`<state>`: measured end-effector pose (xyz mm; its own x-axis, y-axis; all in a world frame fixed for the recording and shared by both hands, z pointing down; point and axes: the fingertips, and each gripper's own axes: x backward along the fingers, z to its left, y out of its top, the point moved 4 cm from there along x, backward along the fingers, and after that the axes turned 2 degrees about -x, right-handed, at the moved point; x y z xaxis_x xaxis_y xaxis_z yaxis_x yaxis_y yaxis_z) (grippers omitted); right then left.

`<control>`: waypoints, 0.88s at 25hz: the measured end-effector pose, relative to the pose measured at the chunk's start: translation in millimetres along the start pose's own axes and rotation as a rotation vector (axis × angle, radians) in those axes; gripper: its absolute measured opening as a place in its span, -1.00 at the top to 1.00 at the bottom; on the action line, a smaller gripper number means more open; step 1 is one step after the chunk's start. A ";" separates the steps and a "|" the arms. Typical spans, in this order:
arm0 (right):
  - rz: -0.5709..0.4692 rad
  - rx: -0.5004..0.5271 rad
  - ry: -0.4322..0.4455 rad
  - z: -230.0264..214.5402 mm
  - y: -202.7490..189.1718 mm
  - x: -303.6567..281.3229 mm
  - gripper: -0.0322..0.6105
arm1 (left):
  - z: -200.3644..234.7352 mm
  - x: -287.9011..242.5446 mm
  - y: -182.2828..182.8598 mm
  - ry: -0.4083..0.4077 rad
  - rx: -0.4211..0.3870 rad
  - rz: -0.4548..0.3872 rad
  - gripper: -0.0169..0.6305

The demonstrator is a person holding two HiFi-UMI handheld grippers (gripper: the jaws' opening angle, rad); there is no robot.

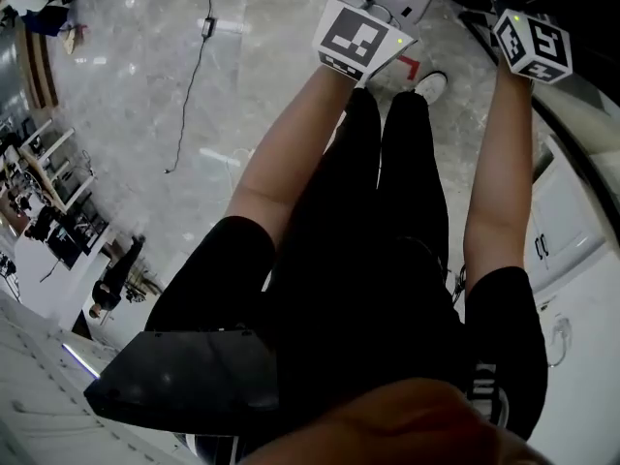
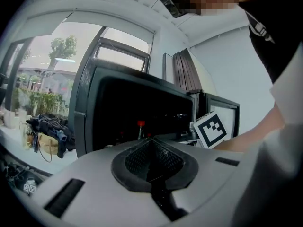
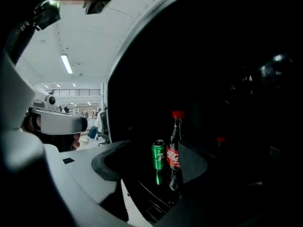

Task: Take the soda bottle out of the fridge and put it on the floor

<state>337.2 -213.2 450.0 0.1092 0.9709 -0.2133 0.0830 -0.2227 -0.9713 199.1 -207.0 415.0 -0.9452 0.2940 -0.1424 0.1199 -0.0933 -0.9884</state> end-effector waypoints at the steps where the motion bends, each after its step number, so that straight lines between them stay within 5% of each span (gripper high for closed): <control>1: -0.007 -0.002 -0.017 -2.3 -4.1 -6.1 0.02 | 5.3 -3.7 -7.6 -0.002 0.004 0.001 0.96; 9: -0.046 -0.008 -0.097 -30.7 -27.9 -33.2 -0.05 | 26.7 -34.2 -38.2 -0.036 -0.003 -0.039 0.96; 22: -0.052 0.039 -0.063 -56.2 -12.2 -88.2 -0.11 | 41.8 -43.2 -38.8 -0.024 0.032 -0.060 0.96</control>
<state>382.2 -301.0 486.5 0.0431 0.9849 -0.1676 0.0480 -0.1696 -0.9843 222.6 -255.9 461.7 -0.9573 0.2774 -0.0811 0.0532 -0.1066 -0.9929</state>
